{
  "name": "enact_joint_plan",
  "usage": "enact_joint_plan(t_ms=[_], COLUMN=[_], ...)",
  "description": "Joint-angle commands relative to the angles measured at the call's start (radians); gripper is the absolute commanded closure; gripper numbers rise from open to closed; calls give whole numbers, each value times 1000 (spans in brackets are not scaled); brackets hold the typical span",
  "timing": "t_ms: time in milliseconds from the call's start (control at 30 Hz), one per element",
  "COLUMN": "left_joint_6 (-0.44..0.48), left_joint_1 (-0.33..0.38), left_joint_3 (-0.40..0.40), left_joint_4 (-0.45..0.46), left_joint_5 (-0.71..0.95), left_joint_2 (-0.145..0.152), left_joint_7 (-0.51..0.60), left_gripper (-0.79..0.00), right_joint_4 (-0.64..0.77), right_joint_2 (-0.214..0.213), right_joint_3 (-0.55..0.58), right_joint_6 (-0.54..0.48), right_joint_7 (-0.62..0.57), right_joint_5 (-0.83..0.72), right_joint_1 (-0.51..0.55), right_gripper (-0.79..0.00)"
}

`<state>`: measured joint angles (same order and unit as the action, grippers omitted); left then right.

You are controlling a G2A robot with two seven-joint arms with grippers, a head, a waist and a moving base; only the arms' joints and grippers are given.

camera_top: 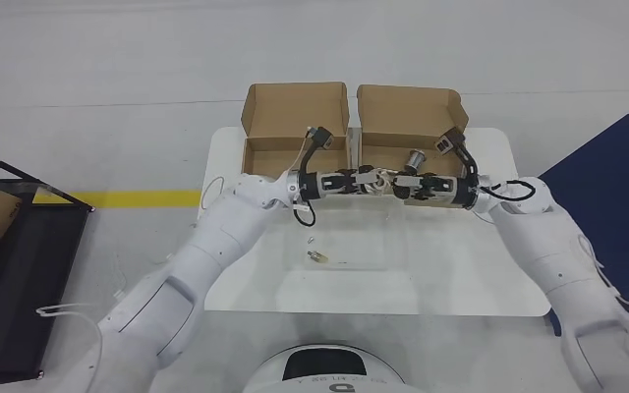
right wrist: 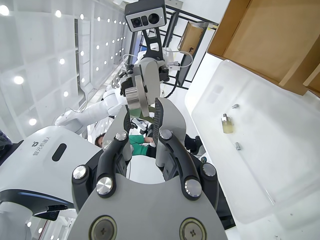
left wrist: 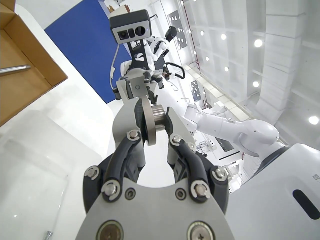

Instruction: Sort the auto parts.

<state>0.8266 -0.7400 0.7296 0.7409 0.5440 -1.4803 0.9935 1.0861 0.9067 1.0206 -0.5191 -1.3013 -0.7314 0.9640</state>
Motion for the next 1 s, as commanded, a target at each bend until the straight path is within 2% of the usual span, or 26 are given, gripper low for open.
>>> enact_joint_plan(t_ms=[0,567,800,967], left_joint_6=[-1,-12,-20,-22], left_joint_1=[3,15,20,23], left_joint_3=[-5,-31,-41,-45], left_joint_4=[-3,-5,-11,-15], left_joint_5=[4,48,62,70], left_joint_2=[0,5,6,7], left_joint_7=[1,12,20,22], left_gripper=[0,0,0,0], right_joint_4=[5,-7,6,22], right_joint_2=[0,12,11,9], right_joint_3=[-4,-66,-76,-81], right_joint_6=[1,-4,-6,-7], right_joint_7=[-1,4,6,7], right_joint_5=[5,32,28,26], right_joint_1=[1,-41,-45,-44], right_gripper=[-148,-120,0,0])
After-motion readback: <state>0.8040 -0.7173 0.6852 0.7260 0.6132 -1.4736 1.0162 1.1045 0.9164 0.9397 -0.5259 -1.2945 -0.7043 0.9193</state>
